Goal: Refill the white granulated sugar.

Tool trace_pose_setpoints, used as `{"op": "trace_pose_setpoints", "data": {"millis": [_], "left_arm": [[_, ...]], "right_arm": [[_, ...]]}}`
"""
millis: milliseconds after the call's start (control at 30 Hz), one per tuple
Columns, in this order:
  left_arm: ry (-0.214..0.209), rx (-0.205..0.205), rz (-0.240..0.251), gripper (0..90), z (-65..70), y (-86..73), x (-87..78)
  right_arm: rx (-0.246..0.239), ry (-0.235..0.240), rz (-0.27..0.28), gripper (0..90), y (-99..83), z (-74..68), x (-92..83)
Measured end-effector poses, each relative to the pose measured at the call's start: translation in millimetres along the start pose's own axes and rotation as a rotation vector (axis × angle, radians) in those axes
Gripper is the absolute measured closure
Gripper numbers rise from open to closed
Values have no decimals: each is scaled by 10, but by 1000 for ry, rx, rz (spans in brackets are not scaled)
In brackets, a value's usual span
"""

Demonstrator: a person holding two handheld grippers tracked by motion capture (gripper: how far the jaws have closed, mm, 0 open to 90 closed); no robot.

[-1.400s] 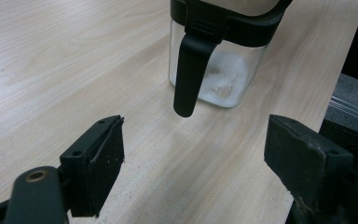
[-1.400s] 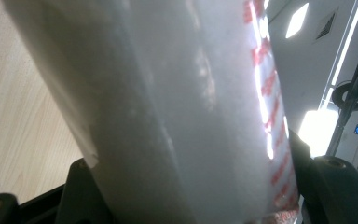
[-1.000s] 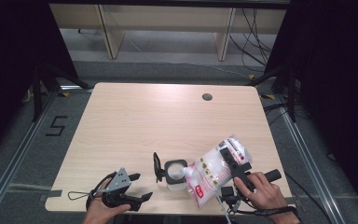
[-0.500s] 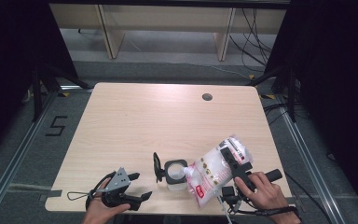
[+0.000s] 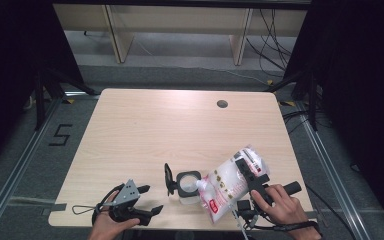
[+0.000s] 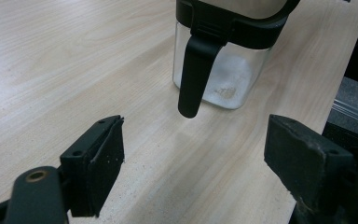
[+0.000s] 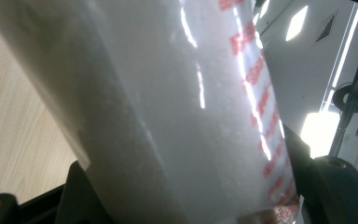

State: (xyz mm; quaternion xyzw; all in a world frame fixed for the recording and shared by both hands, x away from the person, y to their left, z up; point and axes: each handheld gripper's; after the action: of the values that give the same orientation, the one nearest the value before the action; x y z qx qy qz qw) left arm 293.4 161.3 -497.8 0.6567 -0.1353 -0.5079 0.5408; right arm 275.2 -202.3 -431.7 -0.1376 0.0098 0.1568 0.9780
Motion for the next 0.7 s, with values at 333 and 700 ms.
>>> {"op": "trace_pose_setpoints", "data": {"millis": [333, 700], "left_arm": [[2, -22, 19, 193, 15, -6, 8], [2, -34, 17, 194, 17, -8, 7]], "right_arm": [[-28, -14, 28, 409, 6, 28, 3], [-6, -7, 27, 409, 11, -3, 3]]}}
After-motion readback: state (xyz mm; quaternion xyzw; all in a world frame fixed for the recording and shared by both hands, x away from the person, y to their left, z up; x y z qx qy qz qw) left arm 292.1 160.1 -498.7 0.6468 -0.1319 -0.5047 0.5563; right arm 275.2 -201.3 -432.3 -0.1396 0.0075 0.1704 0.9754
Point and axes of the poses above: each handheld gripper's, and its own axes: x roughly forward along the jaws, y roughly out of its top, z roughly to its right, and after that the axes turned 2 degrees about -y, right-handed
